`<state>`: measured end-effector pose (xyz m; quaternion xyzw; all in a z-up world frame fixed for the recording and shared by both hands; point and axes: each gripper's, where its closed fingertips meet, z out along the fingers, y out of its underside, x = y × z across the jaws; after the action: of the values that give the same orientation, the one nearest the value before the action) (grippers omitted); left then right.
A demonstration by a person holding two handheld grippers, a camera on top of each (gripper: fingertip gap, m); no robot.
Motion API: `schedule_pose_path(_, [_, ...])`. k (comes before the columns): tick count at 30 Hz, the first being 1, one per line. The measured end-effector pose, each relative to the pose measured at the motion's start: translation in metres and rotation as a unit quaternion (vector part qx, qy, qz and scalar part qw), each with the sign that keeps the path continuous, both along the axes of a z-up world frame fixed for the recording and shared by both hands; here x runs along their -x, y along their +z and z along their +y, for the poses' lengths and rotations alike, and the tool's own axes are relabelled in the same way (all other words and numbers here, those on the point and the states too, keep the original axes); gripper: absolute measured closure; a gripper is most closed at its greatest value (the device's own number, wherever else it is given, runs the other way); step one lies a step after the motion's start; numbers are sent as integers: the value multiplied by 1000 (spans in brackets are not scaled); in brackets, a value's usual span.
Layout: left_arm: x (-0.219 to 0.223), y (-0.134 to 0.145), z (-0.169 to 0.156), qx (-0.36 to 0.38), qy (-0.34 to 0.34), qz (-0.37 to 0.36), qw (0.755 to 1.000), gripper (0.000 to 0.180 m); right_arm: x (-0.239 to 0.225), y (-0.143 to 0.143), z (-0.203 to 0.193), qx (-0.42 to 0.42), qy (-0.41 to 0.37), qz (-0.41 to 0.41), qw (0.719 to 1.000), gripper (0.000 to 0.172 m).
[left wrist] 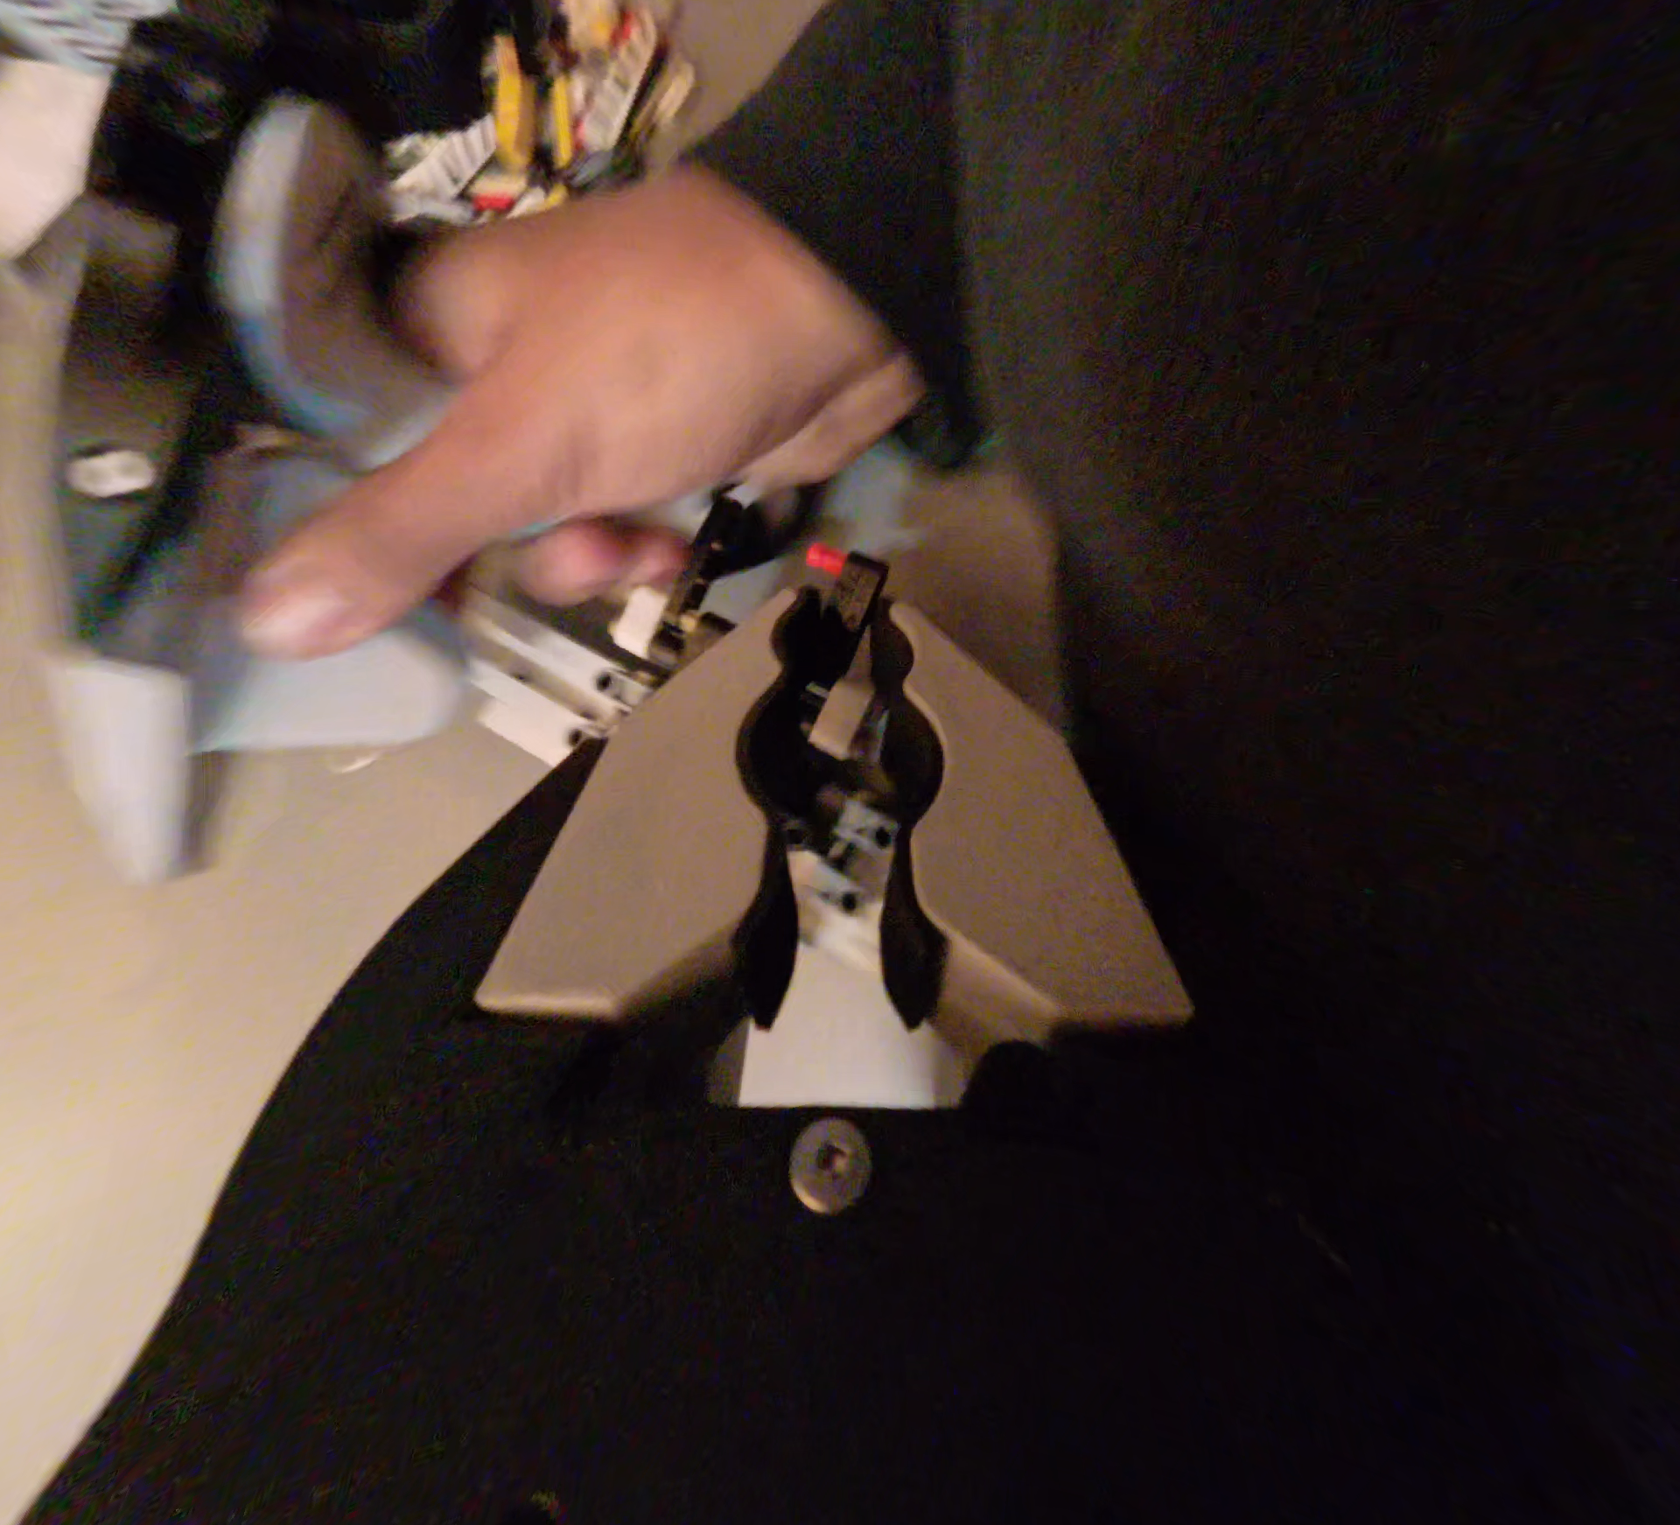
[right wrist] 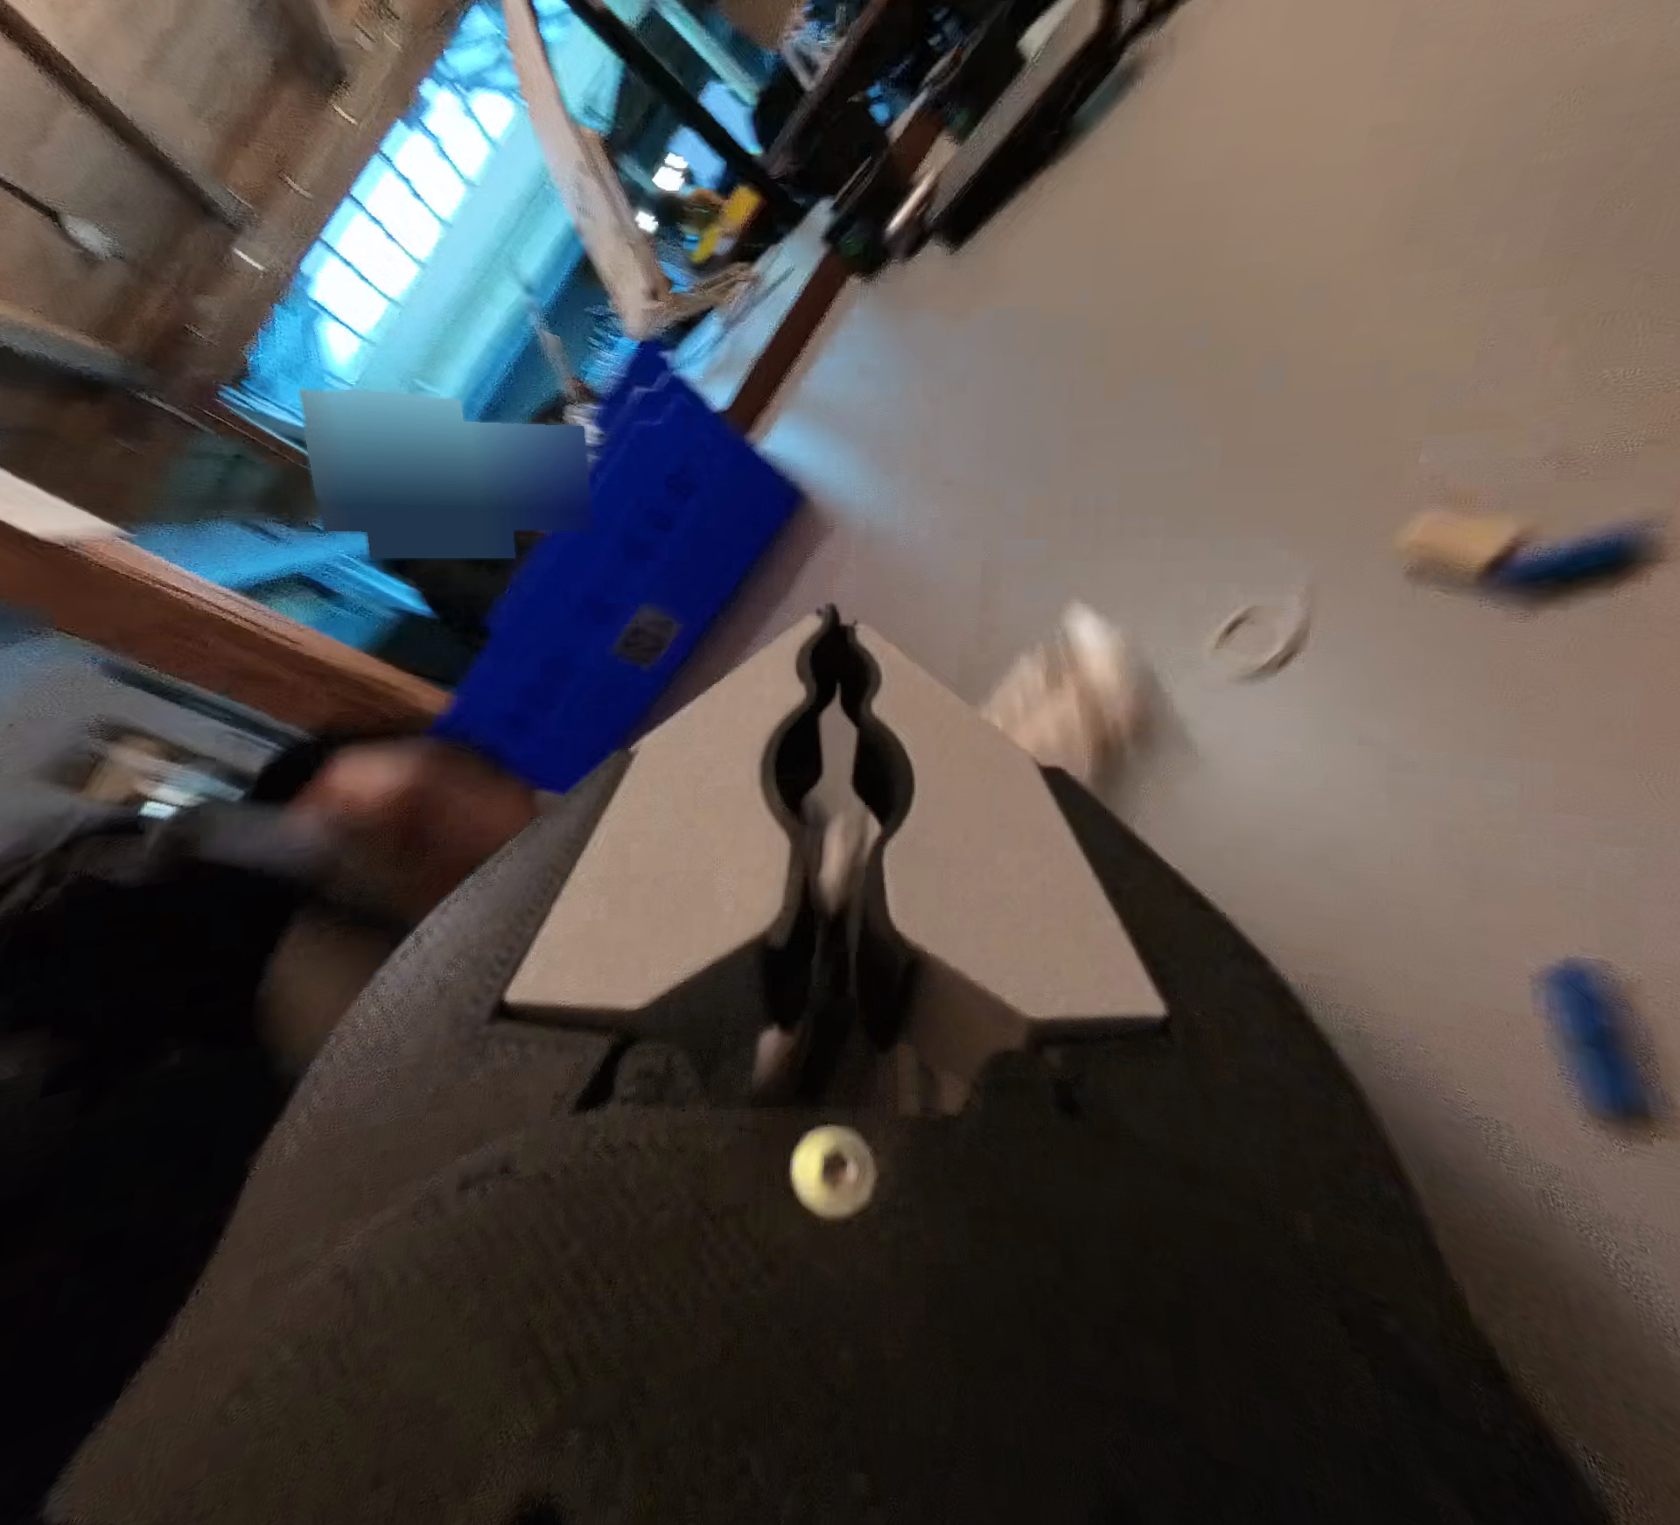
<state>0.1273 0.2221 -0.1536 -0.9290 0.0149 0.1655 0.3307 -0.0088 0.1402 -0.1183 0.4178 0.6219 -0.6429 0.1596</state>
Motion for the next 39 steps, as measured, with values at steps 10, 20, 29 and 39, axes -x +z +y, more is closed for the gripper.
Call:
schedule_pose_path(10, [58, 6, -52, 96, 71, 95, 988, 170, 3, 34, 38, -23, -7, 62, 998, 172])
schedule_pose_path(20, [67, 5, -63, 97, 91, 107, 985, 170, -58, -2, 37, 9, 133, -96, 986, 150])
schedule_pose_path(29, [62, 9, -61, 70, 84, 99, 989, 170, -72, -16, 18, 64, 181, -223, 956, 151])
schedule_pose_path(39, [67, 16, -67, 48, 117, 104, 987, 169, -67, -13, 14, 101, 182, -246, 947, 167])
